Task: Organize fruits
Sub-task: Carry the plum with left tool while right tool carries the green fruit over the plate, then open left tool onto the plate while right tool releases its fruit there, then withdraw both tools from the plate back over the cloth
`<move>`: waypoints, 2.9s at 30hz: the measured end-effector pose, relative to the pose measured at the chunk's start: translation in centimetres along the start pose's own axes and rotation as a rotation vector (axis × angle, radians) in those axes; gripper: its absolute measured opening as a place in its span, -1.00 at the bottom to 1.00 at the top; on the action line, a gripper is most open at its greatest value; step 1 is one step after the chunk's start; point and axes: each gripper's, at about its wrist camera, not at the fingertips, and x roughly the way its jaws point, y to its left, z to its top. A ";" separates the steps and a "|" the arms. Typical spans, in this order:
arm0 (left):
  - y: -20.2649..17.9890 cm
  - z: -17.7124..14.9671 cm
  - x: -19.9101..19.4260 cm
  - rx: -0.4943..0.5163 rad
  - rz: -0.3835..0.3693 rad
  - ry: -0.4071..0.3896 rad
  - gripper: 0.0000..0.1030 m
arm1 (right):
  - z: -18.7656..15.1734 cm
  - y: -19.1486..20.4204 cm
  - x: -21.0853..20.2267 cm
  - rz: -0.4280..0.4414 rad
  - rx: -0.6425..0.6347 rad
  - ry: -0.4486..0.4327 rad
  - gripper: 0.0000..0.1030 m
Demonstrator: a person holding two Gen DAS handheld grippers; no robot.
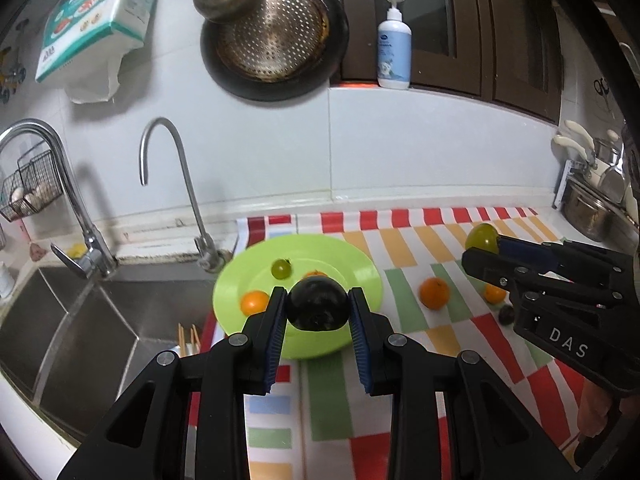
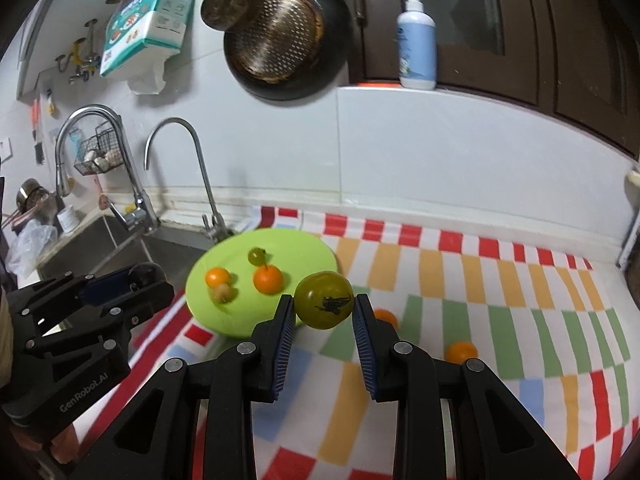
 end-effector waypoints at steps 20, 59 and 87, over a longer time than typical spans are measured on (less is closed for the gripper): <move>4.6 2.6 6.9 -0.017 0.068 0.011 -0.41 | 4.9 2.8 8.9 0.080 -0.044 0.059 -0.40; 8.5 2.1 17.0 -0.085 0.029 0.212 -0.10 | 5.5 1.8 21.3 0.079 0.052 0.258 -0.19; 3.5 3.2 2.8 -0.057 0.048 0.017 0.11 | 4.6 0.5 5.0 0.030 0.092 0.051 0.00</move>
